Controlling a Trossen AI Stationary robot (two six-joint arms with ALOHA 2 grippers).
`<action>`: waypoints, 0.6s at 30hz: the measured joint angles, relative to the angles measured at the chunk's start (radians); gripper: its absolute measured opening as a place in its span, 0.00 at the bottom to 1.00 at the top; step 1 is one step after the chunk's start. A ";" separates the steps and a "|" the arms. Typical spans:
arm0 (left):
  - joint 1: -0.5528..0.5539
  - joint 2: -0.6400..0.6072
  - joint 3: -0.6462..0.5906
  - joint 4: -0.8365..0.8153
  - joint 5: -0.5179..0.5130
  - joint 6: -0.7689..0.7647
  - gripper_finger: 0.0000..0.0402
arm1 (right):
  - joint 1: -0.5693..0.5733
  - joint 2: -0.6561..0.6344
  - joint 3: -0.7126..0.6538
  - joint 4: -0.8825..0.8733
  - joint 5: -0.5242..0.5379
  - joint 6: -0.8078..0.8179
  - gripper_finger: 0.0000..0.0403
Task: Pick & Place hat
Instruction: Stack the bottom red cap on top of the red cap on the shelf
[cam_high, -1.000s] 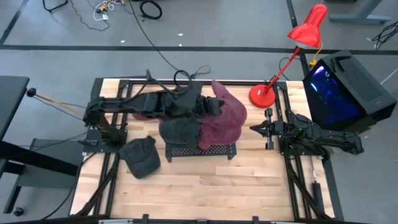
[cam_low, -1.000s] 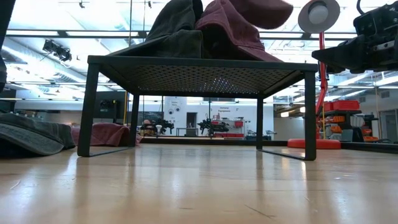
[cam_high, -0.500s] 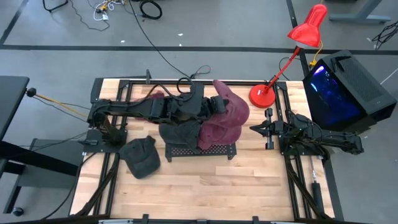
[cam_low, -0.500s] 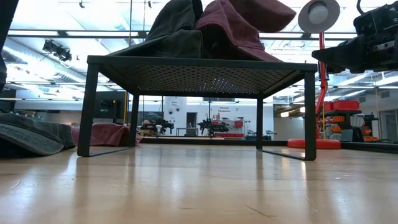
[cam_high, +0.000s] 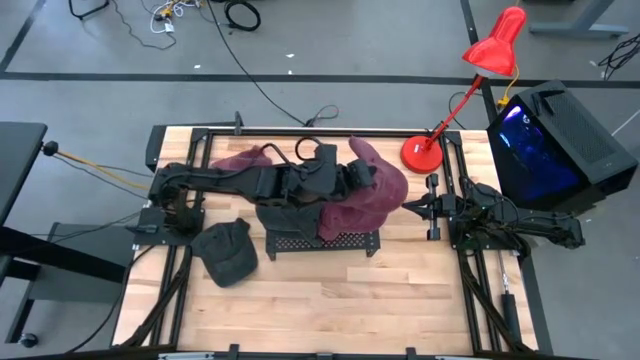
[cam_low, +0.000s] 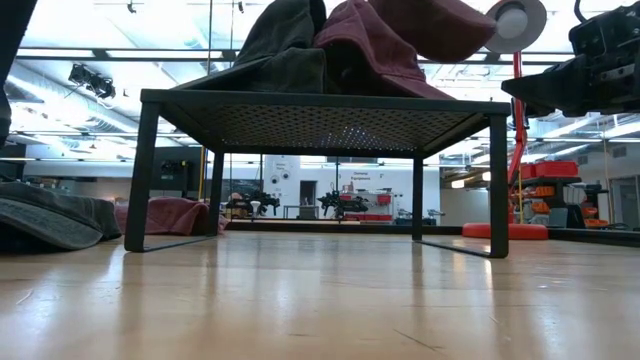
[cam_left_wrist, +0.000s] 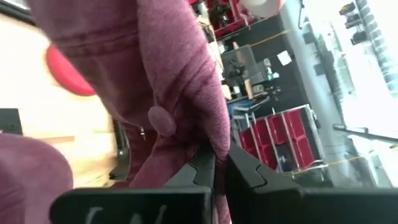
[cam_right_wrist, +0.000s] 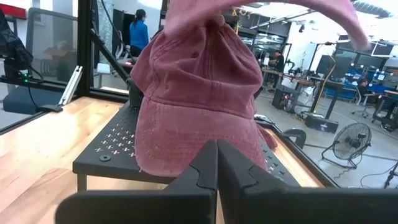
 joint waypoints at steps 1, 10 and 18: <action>-0.001 0.003 0.000 -0.004 -0.004 -0.013 0.05 | 0.000 0.000 0.000 0.001 0.000 0.000 0.01; -0.018 0.014 0.000 -0.016 -0.027 -0.044 0.04 | 0.000 0.000 0.000 0.000 0.000 0.000 0.01; -0.026 0.014 0.000 -0.075 -0.029 -0.090 0.03 | 0.000 0.000 0.000 0.000 0.000 0.000 0.01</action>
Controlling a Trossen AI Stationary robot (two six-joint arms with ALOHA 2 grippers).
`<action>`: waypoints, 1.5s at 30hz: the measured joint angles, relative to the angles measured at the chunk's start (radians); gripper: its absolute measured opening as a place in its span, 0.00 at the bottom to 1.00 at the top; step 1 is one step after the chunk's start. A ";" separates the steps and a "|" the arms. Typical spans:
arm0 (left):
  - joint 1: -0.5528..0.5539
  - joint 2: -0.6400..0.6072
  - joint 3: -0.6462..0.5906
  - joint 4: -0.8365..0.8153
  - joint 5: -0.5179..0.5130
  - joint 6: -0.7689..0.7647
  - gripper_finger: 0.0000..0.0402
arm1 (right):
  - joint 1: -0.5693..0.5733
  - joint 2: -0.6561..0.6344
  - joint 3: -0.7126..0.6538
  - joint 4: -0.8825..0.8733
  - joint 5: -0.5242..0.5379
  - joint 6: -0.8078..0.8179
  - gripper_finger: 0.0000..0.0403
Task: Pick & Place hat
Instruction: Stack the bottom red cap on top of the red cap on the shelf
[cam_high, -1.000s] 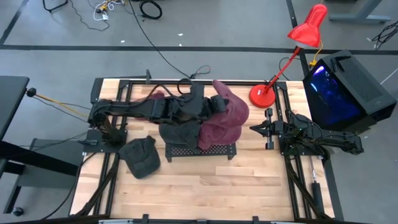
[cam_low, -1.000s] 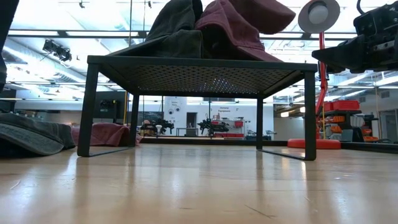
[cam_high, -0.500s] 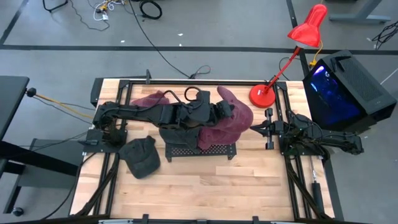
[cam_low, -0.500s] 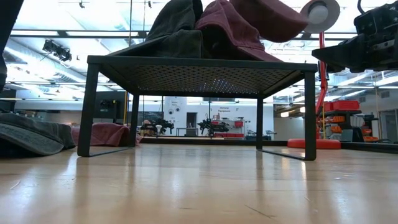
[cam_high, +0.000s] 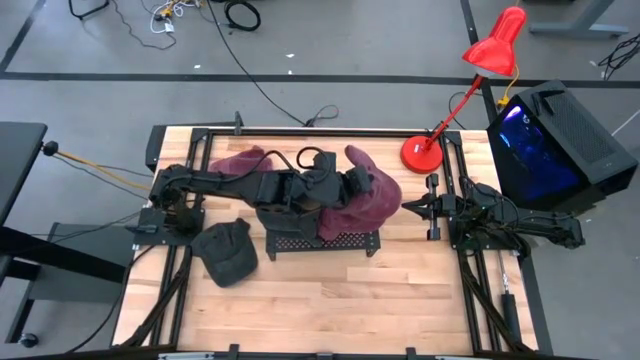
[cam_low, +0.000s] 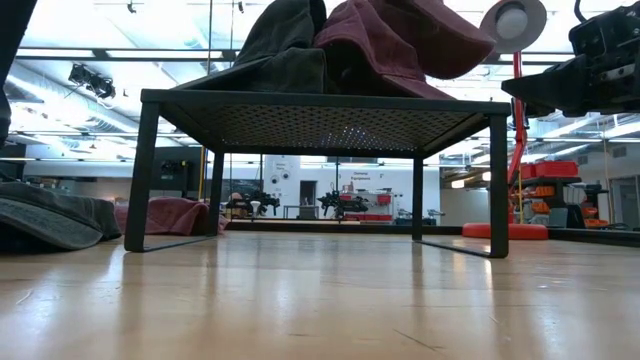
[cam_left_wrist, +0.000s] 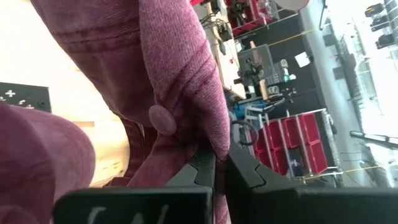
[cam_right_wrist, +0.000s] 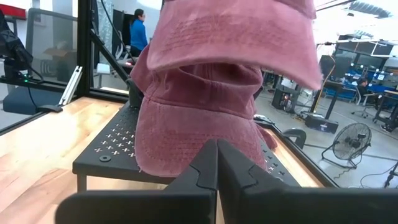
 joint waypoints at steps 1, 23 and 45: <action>0.000 0.000 0.000 -0.004 0.000 -0.001 0.03 | 0.000 0.000 0.000 0.000 0.000 0.000 0.01; 0.001 0.000 0.000 -0.147 0.022 -0.033 0.04 | 0.000 0.000 0.000 0.000 0.000 0.000 0.01; -0.002 -0.001 0.000 -0.206 0.055 0.007 0.11 | 0.000 0.000 0.000 0.000 0.000 0.000 0.01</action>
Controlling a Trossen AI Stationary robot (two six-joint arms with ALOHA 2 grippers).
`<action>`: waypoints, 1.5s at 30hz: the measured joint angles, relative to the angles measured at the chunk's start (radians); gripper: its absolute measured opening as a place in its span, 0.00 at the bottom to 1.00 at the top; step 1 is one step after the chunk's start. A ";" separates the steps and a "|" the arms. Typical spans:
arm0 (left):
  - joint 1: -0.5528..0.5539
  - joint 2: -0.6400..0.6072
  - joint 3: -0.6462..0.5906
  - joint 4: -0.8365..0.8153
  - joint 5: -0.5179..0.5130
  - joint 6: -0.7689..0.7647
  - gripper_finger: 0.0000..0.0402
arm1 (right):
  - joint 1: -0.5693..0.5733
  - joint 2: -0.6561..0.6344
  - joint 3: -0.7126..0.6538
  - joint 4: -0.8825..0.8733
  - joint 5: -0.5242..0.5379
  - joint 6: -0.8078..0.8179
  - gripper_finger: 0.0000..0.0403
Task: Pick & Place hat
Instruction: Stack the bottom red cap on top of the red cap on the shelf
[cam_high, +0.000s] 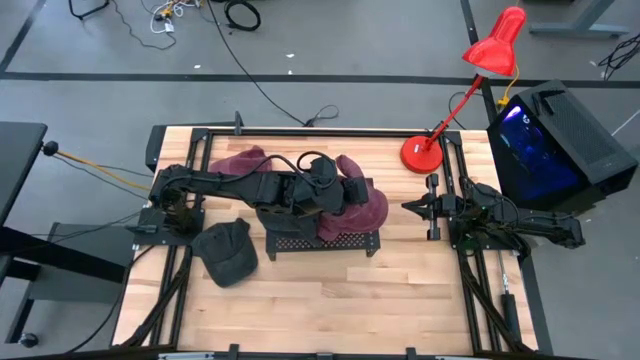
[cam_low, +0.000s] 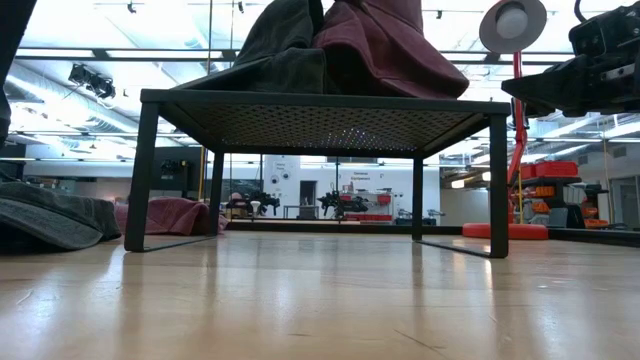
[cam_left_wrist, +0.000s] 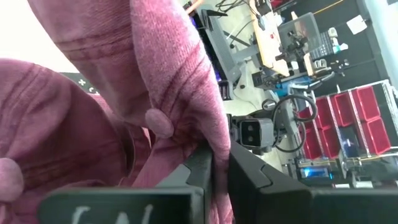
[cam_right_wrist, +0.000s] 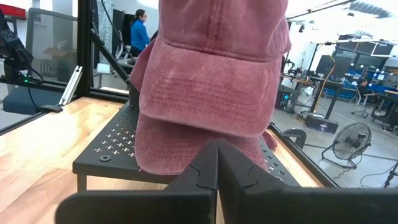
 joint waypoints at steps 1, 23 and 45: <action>0.000 0.000 0.000 -0.001 0.000 0.003 0.12 | 0.000 0.000 0.000 0.000 0.000 0.000 0.01; 0.008 0.000 0.000 -0.001 -0.018 0.052 0.44 | 0.000 0.000 0.000 0.000 0.000 0.000 0.01; 0.008 0.000 0.000 0.006 0.010 0.071 0.44 | 0.000 0.000 0.000 0.000 0.000 0.000 0.01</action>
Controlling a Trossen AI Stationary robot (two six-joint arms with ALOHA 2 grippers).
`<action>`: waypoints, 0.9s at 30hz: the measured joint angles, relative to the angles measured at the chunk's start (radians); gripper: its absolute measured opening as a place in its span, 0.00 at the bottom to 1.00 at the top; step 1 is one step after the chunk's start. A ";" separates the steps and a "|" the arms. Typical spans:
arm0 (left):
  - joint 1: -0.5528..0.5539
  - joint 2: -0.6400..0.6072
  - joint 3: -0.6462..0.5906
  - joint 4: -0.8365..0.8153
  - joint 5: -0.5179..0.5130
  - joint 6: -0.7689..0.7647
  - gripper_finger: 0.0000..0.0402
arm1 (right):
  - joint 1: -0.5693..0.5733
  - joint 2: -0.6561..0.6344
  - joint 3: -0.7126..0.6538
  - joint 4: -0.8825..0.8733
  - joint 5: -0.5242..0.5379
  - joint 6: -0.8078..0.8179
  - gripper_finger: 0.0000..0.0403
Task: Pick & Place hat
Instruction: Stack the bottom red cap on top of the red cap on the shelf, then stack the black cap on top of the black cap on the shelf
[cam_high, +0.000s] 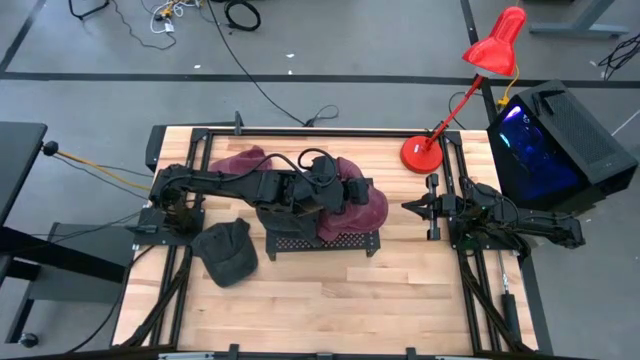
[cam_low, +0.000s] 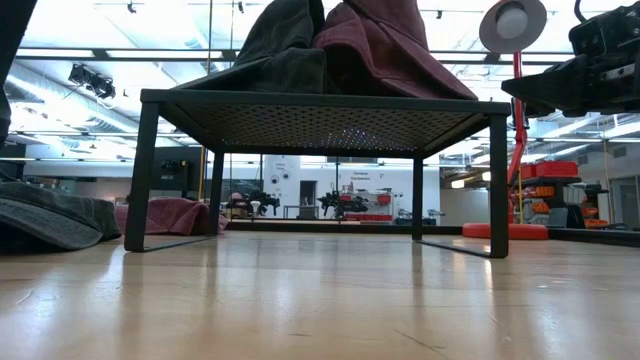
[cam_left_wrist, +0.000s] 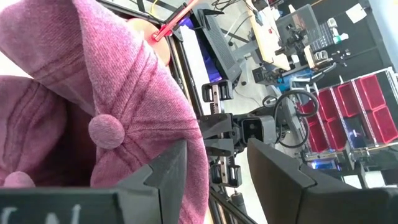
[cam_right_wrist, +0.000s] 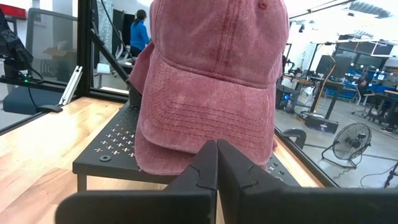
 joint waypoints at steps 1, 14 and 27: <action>0.000 0.000 0.000 0.000 0.000 0.000 0.44 | 0.000 0.000 0.000 0.000 0.000 0.000 0.01; 0.000 0.000 0.000 0.000 0.026 0.003 0.44 | 0.000 0.000 0.000 0.000 0.000 0.000 0.01; -0.012 -0.096 0.002 -0.013 0.028 0.101 0.44 | 0.000 0.000 0.000 0.004 0.000 0.000 0.01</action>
